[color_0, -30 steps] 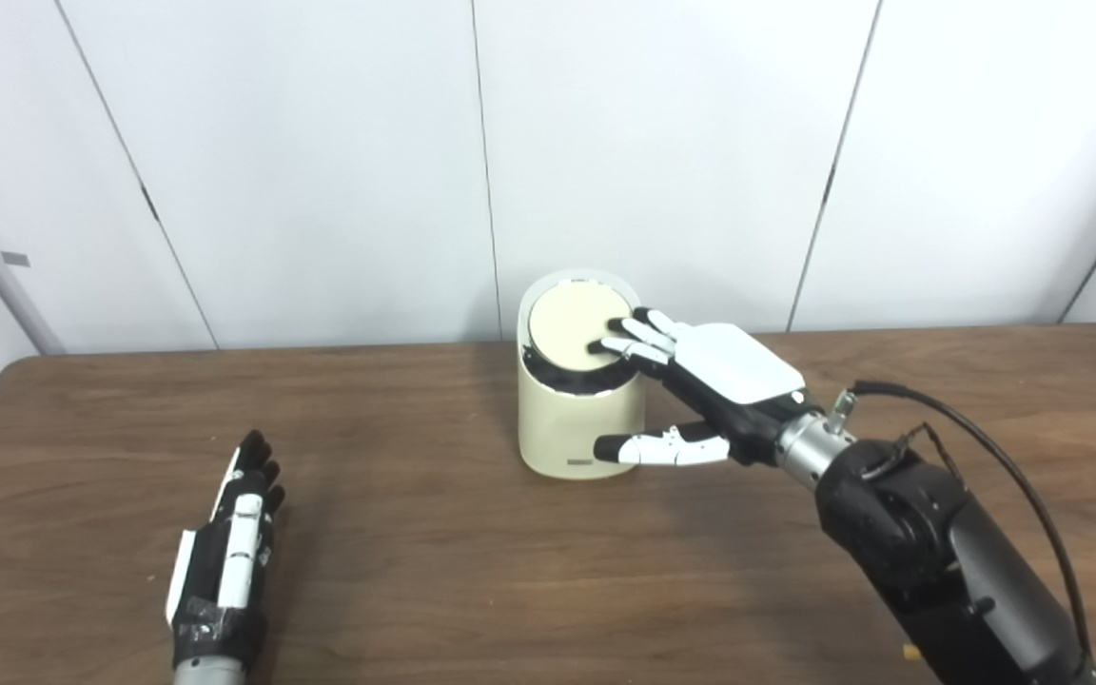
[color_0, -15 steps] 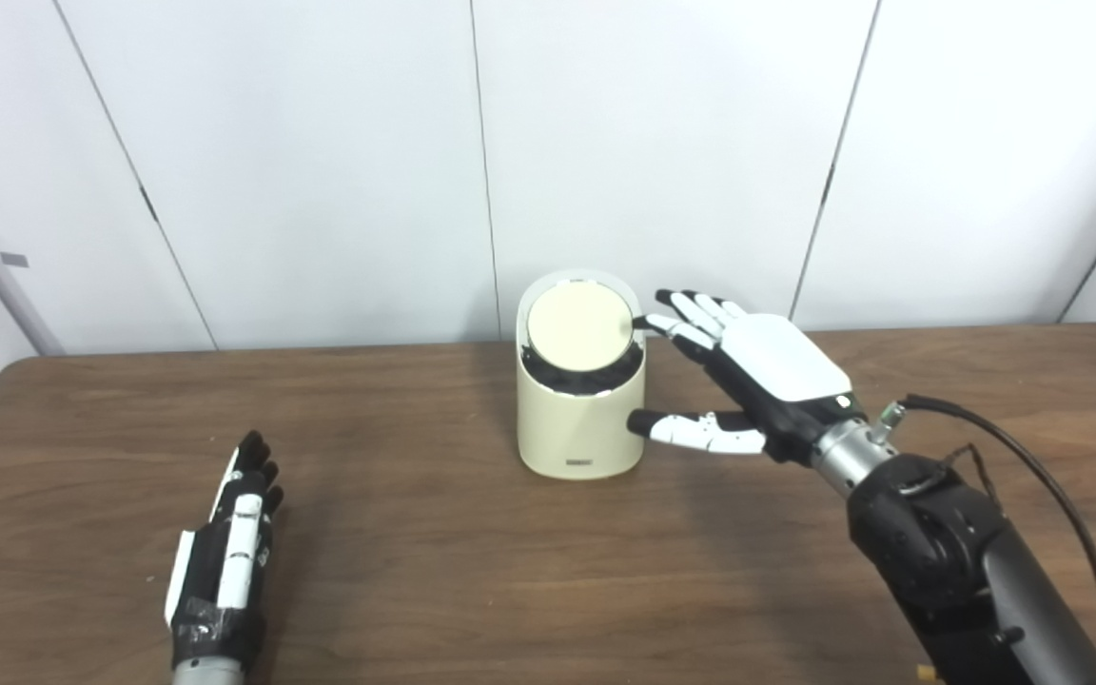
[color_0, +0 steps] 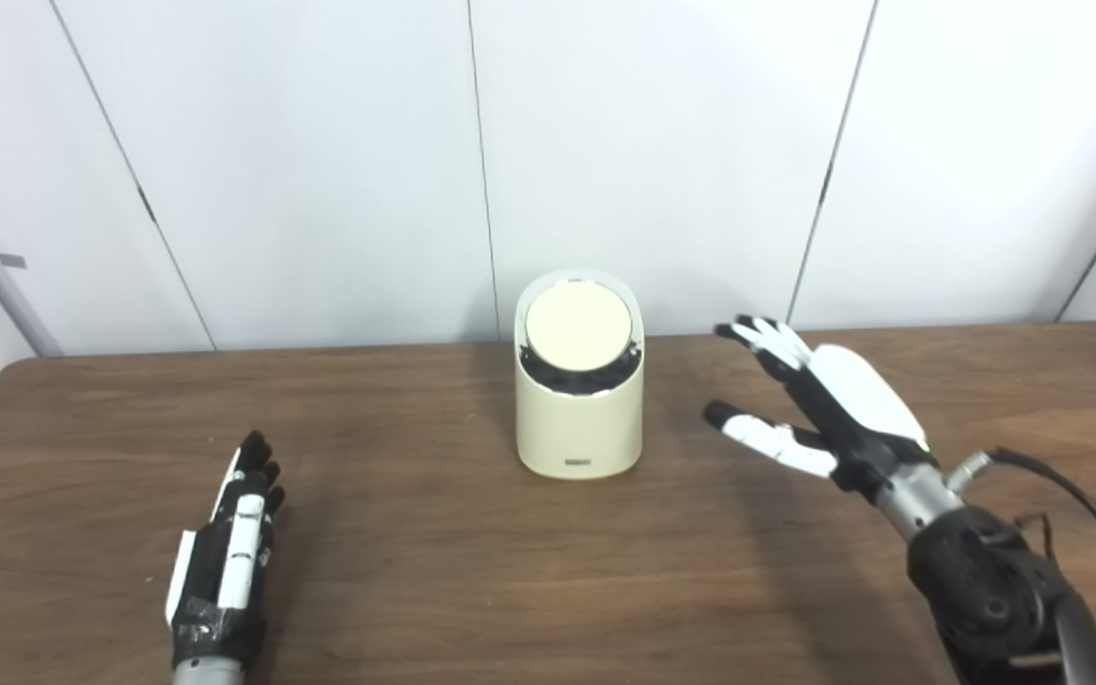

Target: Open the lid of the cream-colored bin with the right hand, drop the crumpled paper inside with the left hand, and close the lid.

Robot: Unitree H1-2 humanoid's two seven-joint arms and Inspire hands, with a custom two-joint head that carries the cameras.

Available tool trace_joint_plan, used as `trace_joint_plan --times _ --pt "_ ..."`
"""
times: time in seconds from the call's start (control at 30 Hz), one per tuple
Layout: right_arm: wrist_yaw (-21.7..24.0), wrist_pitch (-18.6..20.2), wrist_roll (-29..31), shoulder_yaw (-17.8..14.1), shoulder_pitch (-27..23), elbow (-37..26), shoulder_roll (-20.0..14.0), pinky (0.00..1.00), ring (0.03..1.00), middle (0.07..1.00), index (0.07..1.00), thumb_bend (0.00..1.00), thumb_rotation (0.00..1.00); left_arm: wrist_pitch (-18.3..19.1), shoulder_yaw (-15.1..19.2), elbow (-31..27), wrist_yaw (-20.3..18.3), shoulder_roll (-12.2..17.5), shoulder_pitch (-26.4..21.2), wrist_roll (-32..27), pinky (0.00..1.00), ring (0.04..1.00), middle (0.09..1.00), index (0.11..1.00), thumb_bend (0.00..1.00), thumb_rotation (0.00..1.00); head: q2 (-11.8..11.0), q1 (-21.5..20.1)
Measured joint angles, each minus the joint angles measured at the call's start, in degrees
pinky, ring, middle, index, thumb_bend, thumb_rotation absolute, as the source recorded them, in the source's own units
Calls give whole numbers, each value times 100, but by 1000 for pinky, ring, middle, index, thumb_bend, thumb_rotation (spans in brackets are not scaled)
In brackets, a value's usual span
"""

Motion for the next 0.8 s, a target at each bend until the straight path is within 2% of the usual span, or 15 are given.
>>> trace_joint_plan --times 0.17,0.3,0.43,0.57,0.63,0.7,0.8 --pt "-289 -19 481 -252 162 168 45 897 956 965 946 484 1000 199 -9 -22 -18 30 8 -59 1000 1000 1000 1000 484 817 35 -62" --pt "-709 -202 838 -452 410 455 138 878 926 942 920 553 1000 237 4 -27 -66 42 14 -211 1000 1000 1000 1000 464 815 35 -79" --pt "-1108 -440 1352 -676 677 798 424 888 906 918 908 539 1000 241 11 -28 -133 72 29 -252 1000 1000 1000 1000 424 859 79 -97" --pt "-1115 -468 2298 -888 821 876 757 946 951 955 945 515 1000 244 46 -38 -142 85 51 -293 1000 1000 1000 1000 434 868 114 -114" --pt "-1059 -508 2804 -959 832 906 797 989 974 973 958 537 1000 246 46 -44 -146 85 50 -313 1000 1000 1000 1000 442 865 141 -97" --pt "-1049 -523 3198 -1055 834 968 811 998 990 985 963 583 1000 245 55 -48 -161 85 50 -377 1000 1000 1000 1000 457 839 158 -97" --pt "-1052 -513 3664 -1187 906 1019 866 1000 998 996 972 593 1000 244 82 -51 -183 87 61 -431 1000 1000 1000 1000 473 841 211 -114"
